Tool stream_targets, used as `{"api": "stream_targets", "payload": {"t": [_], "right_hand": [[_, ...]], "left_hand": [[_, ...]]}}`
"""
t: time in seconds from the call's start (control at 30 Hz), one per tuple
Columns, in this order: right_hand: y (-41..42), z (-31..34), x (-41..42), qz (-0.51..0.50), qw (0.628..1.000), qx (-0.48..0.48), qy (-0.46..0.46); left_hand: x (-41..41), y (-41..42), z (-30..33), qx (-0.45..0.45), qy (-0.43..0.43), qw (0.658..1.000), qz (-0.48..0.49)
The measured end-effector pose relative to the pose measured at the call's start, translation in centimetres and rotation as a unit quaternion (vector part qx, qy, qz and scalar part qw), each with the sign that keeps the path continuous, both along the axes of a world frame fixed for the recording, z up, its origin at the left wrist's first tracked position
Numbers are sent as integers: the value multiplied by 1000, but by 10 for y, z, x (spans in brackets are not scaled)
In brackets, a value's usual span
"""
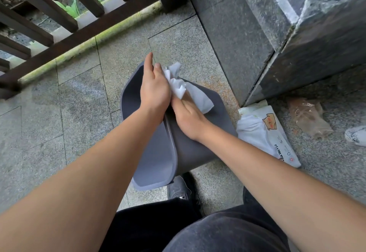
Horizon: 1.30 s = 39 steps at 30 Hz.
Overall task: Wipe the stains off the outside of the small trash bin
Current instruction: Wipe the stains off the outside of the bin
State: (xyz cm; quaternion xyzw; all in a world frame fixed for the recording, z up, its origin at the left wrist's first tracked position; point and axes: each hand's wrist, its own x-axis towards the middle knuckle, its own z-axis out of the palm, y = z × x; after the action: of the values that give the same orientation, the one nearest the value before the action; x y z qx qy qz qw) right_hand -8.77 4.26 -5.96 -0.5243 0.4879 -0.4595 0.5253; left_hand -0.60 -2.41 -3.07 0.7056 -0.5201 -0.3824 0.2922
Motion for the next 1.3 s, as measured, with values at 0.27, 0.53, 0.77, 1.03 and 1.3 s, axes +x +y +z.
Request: {"api": "stream_targets", "payload": {"t": [0.27,0.53,0.77,1.03,1.3], "right_hand": [[78,-33,-2,66,990,-73,103],[67,-107,-70,-75,923,357,121],[94,-80,-84,-270,856,385,-213],[121,-52,-84,-220,865,357,-275],[122,-60,-76,-177,863,365,-303]], "left_hand": [[28,-10,-5,8,-38,999,13],[52,5,3,15,-25,996,-80],[60,0,15,63,13,989,-132],[37,-12,19,25,-199,962,-186],[51,-22,10,25,-165,972,-166]]}}
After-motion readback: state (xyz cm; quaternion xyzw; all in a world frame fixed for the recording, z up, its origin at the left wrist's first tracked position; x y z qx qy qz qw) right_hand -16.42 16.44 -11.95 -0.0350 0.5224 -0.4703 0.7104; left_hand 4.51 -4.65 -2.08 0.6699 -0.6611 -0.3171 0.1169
